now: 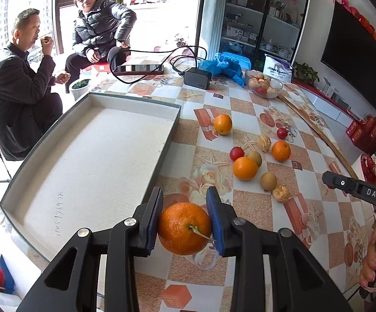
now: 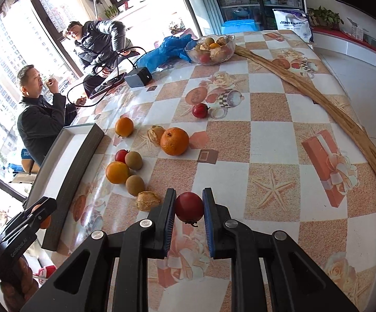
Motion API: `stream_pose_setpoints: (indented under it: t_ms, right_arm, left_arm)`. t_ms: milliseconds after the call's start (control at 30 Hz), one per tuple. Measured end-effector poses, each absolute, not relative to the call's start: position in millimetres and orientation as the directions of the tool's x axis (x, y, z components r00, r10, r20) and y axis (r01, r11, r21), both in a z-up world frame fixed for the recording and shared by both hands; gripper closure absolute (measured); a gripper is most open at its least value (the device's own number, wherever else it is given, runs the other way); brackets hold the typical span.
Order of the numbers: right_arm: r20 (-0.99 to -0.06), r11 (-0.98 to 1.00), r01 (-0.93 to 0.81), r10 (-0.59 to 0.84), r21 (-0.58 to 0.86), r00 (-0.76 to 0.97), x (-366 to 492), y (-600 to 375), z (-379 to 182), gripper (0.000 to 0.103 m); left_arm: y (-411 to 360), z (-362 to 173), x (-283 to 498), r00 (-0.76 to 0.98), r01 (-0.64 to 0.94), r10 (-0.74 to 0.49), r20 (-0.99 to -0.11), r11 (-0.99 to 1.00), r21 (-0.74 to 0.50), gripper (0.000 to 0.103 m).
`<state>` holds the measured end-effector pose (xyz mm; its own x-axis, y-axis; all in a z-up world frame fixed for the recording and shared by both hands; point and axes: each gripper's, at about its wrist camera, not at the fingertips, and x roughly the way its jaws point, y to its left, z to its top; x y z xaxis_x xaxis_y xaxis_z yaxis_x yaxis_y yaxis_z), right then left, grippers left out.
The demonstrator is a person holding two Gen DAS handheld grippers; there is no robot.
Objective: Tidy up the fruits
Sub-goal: 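Carry the orange and red fruit in both grippers toward the white tray, then lower both fruits into the white tray and open both grippers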
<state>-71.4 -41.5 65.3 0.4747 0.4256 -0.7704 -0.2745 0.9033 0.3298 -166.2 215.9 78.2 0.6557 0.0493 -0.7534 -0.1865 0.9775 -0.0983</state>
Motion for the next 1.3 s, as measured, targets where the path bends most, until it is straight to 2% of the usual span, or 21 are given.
stream_pose_setpoints:
  t_ms: [300, 667, 1200, 1233, 1267, 1300]
  right_arm:
    - [-0.772, 0.813, -0.452, 0.538, 0.367, 0.339, -51.2, 75.3, 89.4, 0.081]
    - [-0.794, 0.73, -0.599, 0.558, 0.33, 0.242, -38.1, 195.8, 80.0, 0.081]
    - [-0.853, 0.72, -0.641, 0.485, 0.266, 0.192, -43.6, 232.8, 34.6, 0.081]
    - [-0.857, 0.717, -0.645, 0.481, 0.264, 0.184, -43.2, 233.7, 32.2, 0.081]
    - [-0.861, 0.711, -0.652, 0.477, 0.262, 0.175, -43.8, 234.3, 30.5, 0.081]
    - [-0.866, 0.71, -0.657, 0.47, 0.253, 0.174, -44.5, 234.9, 29.2, 0.08]
  left_arm:
    - [297.8, 81.2, -157.0, 0.564, -0.341, 0.203, -0.8, 0.94, -0.002, 0.065]
    - [333.2, 43.7, -143.2, 0.468, -0.409, 0.247, -0.849, 0.912, 0.039, 0.065]
    - [330.5, 19.2, -136.2, 0.446, -0.419, 0.277, -0.851, 0.905, 0.075, 0.064]
    - [329.9, 19.2, -136.3, 0.447, -0.42, 0.28, -0.85, 0.904, 0.077, 0.062]
    - [329.5, 19.9, -137.8, 0.451, -0.417, 0.279, -0.848, 0.906, 0.076, 0.052]
    - [328.3, 20.5, -138.2, 0.459, -0.412, 0.276, -0.844, 0.908, 0.073, 0.037]
